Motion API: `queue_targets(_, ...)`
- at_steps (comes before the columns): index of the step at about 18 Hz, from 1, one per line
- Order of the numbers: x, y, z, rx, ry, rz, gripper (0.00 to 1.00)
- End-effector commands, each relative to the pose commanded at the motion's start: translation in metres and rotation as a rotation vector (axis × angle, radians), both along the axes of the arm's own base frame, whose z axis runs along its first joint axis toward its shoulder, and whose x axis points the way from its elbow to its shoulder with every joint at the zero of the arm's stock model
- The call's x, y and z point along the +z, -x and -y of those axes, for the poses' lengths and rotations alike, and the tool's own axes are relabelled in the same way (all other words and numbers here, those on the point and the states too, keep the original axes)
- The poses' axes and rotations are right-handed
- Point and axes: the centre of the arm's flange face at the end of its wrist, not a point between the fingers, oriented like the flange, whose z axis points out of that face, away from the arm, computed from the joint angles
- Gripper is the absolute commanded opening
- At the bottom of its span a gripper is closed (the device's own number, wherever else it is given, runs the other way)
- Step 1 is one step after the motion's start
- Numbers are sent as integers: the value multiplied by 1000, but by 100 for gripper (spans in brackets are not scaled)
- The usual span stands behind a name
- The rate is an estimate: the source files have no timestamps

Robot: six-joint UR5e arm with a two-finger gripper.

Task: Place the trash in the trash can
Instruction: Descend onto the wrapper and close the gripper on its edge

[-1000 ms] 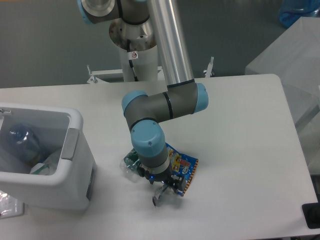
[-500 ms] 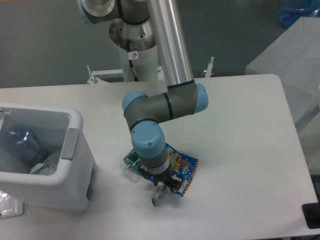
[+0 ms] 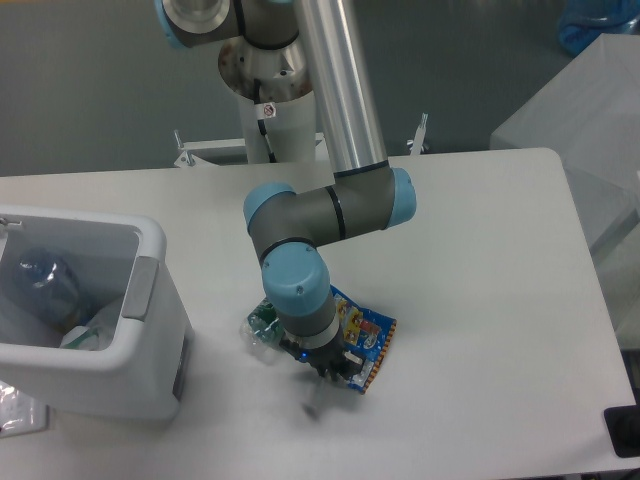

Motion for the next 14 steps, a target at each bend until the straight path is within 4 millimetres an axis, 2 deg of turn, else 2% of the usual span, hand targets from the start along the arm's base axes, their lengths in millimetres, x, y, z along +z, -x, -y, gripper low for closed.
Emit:
queue_targets(4, 1, 0, 0, 3, -2, -1, 3)
queue_targets(7, 3, 1, -1, 5, -5, -4, 2)
queue_targets(9, 10, 2, -3, 14, -20, -11, 2)
queue_targets(12, 35, 13, -16, 106, -90, -33, 3)
queue_targets(14, 43, 17, -22, 160, -123, -35, 3)
